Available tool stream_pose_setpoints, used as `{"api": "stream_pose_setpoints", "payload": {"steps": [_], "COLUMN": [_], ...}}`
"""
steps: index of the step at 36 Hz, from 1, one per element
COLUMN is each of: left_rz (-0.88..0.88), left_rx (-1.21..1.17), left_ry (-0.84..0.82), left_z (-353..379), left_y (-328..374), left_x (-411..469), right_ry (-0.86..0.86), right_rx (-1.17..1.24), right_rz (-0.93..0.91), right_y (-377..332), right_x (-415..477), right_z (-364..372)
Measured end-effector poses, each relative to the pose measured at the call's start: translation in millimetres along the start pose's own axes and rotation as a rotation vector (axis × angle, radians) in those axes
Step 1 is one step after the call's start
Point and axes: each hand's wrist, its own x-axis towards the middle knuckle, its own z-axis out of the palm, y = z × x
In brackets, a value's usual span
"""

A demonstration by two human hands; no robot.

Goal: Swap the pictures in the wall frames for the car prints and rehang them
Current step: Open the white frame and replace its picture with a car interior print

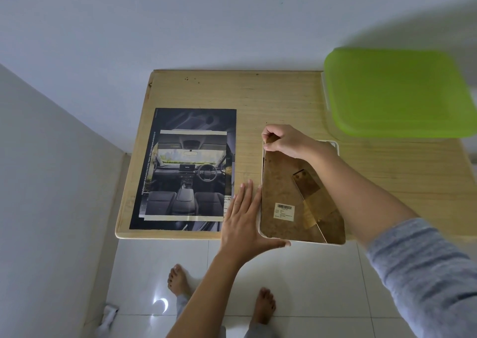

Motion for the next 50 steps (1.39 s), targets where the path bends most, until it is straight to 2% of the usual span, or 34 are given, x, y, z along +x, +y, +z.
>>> {"api": "stream_pose_setpoints", "payload": {"steps": [8, 15, 19, 22, 25, 30, 38, 50], "left_rz": [-0.004, -0.010, -0.010, -0.007, -0.010, -0.019, -0.014, -0.003], "left_rx": [0.006, 0.033, 0.027, 0.025, 0.042, 0.055, 0.039, 0.060], "left_ry": [0.002, 0.034, 0.039, 0.031, 0.026, 0.008, 0.012, 0.021], "left_z": [-2, 0, 0, -1, -2, -2, 0, 2], "left_y": [1, 2, 4, 5, 5, 6, 5, 2], "left_x": [-1, -2, -1, -2, -2, -2, -1, -1], "right_ry": [0.000, 0.267, 0.346, 0.466, 0.567, 0.660, 0.767, 0.849], "right_rx": [-0.193, -0.469, -0.455, -0.381, -0.328, -0.381, -0.153, -0.026], "right_rz": [-0.052, -0.244, -0.297, -0.248, -0.121, 0.054, 0.160, 0.227], "right_y": [2, 17, 20, 22, 32, 51, 40, 44], "right_x": [2, -3, -14, -26, -50, -91, -83, -95], "right_z": [6, 18, 28, 35, 41, 60, 63, 64]}}
